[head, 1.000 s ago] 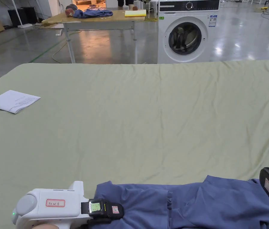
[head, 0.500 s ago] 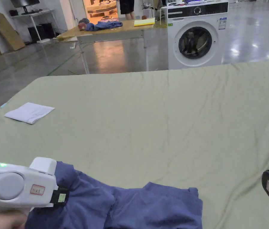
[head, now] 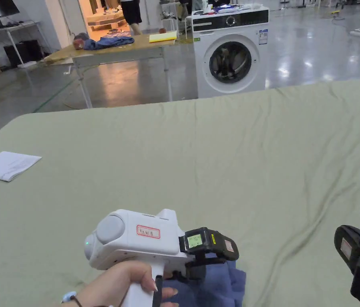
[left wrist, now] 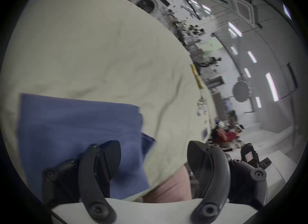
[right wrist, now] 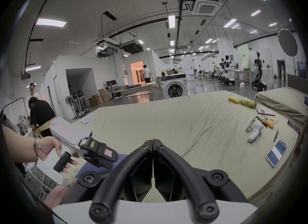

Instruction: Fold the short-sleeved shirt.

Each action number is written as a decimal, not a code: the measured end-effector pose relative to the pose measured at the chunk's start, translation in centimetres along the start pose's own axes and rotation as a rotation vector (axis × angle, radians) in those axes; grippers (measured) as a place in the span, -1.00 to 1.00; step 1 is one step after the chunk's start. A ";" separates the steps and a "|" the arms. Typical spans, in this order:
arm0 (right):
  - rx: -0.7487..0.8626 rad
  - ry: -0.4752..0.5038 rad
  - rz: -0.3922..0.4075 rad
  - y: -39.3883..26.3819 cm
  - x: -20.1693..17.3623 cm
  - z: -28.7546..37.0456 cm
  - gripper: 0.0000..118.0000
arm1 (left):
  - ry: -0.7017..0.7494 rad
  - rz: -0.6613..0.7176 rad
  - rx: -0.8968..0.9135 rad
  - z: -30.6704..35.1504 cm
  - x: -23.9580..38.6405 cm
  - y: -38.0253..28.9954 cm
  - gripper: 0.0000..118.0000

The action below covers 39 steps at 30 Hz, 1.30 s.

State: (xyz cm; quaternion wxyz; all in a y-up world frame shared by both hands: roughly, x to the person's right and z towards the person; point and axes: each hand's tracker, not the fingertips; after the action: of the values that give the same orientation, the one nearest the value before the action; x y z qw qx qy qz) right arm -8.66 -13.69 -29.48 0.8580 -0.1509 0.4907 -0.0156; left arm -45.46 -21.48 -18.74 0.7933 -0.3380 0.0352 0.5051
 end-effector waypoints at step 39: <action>0.010 0.105 -0.016 1.7 -2.4 -1.4 -1.00 | 0.212 -0.556 0.631 9.6 5.6 -9.7 -1.00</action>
State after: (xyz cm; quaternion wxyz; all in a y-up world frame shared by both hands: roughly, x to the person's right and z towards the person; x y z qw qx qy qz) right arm -11.25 -11.97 -28.60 0.8316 -0.1496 0.5338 -0.0326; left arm -37.43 -14.22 -8.74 0.9557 -0.1256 0.1769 0.1989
